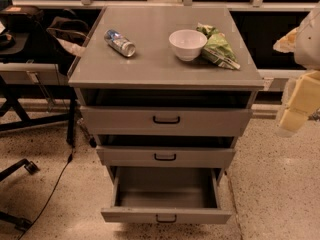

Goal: Close bottom drawer

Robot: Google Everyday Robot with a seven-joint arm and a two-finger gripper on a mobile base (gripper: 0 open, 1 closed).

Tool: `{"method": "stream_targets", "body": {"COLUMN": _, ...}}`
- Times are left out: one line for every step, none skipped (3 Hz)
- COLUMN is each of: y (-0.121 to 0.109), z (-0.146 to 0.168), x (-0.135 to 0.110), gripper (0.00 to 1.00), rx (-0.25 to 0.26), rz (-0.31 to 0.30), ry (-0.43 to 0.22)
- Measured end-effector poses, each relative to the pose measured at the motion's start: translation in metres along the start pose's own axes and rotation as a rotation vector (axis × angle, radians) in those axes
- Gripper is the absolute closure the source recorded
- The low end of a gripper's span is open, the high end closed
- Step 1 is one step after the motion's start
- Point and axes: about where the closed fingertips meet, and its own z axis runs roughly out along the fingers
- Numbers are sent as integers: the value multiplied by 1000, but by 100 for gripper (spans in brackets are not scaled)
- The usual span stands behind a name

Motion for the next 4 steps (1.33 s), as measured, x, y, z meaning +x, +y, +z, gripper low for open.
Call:
{"method": "stream_targets", "body": {"y": 0, "z": 0, "x": 0, "gripper": 0, "rx": 0, "rz": 0, "ry": 0}}
{"method": "stream_targets", "body": {"y": 7, "z": 1, "x": 4, "gripper": 0, "rx": 23, "rz": 10, "ry": -30}}
{"method": "stream_targets", "body": {"y": 35, "z": 10, "x": 13, "gripper": 0, "rx": 48, "rz": 39, "ry": -115}}
{"method": "stream_targets", "body": {"y": 82, "z": 71, "x": 31, "gripper": 0, "rx": 34, "rz": 160, "ry": -276}}
